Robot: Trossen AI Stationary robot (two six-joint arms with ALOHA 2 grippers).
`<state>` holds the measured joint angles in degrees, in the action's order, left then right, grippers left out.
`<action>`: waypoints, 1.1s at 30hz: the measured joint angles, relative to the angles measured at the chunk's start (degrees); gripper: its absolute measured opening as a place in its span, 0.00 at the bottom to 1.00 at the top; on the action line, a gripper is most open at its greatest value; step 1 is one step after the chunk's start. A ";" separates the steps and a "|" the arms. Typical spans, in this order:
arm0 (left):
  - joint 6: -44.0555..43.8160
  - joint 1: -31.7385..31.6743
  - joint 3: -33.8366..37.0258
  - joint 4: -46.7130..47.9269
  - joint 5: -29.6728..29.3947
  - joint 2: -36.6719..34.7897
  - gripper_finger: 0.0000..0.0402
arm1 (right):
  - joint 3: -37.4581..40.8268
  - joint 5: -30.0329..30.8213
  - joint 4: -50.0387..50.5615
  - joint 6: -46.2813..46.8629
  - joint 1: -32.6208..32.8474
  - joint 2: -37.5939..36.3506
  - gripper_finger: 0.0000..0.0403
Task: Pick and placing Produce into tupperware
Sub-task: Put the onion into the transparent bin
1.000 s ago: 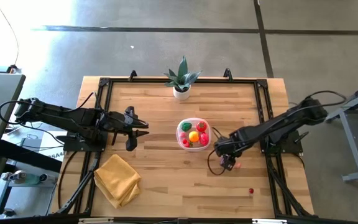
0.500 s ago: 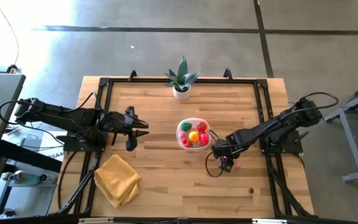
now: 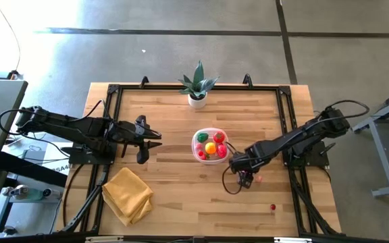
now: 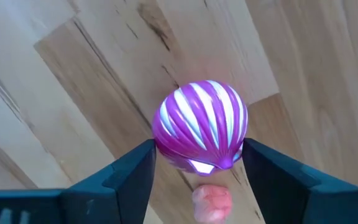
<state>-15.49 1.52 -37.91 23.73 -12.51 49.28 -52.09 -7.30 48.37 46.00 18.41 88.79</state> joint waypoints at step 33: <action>0.00 0.00 0.00 0.02 0.00 0.00 0.26 | -0.35 5.28 3.60 0.02 0.00 -0.07 0.57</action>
<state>-15.49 1.52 -37.91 23.75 -12.51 49.28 -52.45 -2.02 51.96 46.02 18.41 88.73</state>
